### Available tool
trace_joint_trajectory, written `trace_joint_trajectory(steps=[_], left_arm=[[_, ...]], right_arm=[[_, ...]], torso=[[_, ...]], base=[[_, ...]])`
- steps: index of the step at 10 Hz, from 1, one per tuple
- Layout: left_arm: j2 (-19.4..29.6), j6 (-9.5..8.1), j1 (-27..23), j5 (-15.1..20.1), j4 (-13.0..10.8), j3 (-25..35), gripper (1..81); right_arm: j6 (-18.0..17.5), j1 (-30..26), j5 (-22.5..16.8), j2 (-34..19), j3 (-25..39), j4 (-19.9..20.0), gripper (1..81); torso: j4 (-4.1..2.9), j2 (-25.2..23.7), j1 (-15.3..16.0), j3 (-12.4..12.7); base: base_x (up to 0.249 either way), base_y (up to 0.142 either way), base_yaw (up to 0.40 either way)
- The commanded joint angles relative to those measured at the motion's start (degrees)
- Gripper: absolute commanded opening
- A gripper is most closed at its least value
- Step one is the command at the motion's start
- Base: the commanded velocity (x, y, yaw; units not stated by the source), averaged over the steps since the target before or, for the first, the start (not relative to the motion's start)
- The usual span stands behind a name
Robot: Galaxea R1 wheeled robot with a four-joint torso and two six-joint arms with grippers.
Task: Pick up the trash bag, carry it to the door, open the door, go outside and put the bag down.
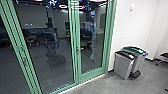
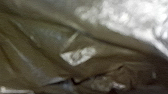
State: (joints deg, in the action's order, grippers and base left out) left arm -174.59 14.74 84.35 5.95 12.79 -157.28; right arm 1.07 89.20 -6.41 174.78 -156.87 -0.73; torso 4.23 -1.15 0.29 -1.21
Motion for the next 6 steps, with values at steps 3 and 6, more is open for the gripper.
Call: trace_joint_trajectory(steps=[3,6], left_arm=[[0.0,0.29,-2.9,3.5,-0.3,0.0,1.0],[-0.1,0.29,-2.9,3.5,-0.4,0.0,1.0]], right_arm=[[0.2,-2.7,-3.6,0.3,0.1,-0.3,81.1],[0.2,-2.7,-3.6,0.3,0.1,-0.3,81.1]], torso=[[0.0,0.0,0.0,0.0],[0.0,0.0,0.0,0.0]], base=[[0.162,0.0,0.0],[0.162,-0.071,0.0]])
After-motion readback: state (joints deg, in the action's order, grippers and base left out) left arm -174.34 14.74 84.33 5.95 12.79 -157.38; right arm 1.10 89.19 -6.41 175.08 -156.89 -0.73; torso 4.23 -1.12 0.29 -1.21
